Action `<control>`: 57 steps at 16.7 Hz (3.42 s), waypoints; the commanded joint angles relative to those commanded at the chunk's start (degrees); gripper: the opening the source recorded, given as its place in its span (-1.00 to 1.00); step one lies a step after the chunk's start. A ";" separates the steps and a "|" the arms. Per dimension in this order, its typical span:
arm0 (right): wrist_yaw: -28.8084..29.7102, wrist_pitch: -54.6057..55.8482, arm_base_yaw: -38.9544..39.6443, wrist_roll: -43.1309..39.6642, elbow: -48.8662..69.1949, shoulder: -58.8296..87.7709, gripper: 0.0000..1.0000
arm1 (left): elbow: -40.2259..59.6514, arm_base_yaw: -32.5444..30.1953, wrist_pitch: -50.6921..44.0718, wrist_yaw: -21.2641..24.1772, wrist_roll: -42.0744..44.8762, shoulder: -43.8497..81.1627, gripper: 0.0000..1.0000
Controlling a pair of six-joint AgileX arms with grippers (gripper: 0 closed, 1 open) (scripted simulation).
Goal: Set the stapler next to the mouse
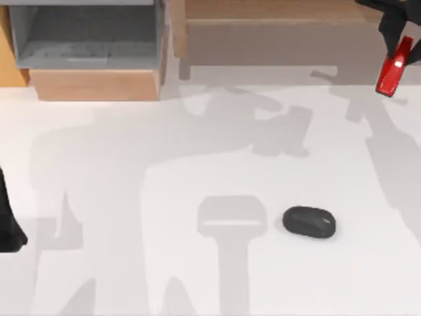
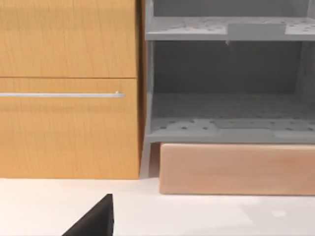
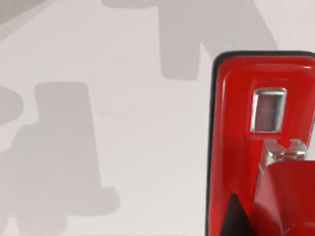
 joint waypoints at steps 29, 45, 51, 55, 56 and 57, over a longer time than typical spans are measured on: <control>1.00 -6.68 14.28 -10.08 15.68 18.94 -1.00 | 0.00 0.00 0.00 0.00 0.00 0.00 1.00; 6.64 -3.20 19.88 -6.19 9.81 5.44 -1.00 | 0.00 0.00 0.00 0.00 0.00 0.00 1.00; 2.22 0.49 16.83 -9.14 6.06 13.39 -1.00 | 0.00 0.00 0.00 0.00 0.00 0.00 1.00; 0.26 2.45 14.21 -10.41 4.25 17.28 -1.00 | 0.00 0.00 0.00 0.00 0.00 0.00 1.00; 0.20 2.55 14.07 -10.46 4.07 17.49 -1.00 | 0.00 0.00 0.00 0.00 0.00 0.00 1.00; 0.20 2.55 14.07 -10.46 4.07 17.49 -1.00 | 0.00 0.00 0.00 0.00 0.00 0.00 1.00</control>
